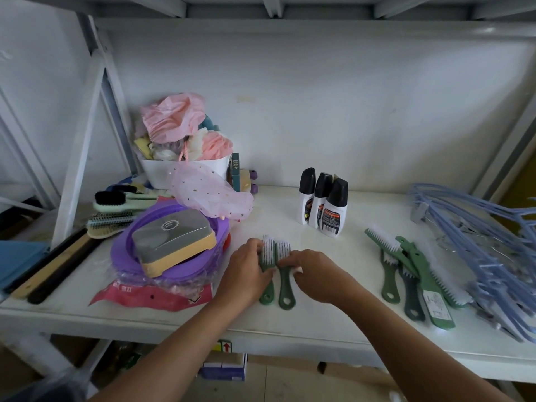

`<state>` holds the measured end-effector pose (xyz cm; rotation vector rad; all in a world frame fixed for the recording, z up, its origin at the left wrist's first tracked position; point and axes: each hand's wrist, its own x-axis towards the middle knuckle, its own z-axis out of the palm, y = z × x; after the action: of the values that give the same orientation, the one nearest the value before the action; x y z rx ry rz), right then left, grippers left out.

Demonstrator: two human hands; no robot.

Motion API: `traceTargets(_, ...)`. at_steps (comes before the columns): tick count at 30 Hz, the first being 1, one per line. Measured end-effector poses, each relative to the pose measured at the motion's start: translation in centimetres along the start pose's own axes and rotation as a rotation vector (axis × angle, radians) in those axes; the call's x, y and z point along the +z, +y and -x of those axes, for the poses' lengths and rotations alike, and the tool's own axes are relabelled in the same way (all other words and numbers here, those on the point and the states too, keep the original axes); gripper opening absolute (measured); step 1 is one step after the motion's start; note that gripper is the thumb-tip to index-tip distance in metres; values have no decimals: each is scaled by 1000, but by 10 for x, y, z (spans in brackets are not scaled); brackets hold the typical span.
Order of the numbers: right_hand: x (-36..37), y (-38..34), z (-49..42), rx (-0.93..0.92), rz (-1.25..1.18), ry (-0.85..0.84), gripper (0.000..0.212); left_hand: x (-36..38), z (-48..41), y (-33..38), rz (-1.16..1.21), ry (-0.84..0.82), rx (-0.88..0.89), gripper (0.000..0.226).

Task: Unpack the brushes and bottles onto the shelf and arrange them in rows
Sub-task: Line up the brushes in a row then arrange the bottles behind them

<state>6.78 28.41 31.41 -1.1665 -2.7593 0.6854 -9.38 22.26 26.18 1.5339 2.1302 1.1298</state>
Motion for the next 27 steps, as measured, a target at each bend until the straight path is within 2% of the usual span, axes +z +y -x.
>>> traceTargets(17, 8, 3, -10, 24, -81, 14, 44, 1, 2, 2, 39, 8, -3, 45)
traceTargets(27, 11, 6, -17, -1, -82, 25, 42, 0, 0, 2, 60, -22, -27, 51)
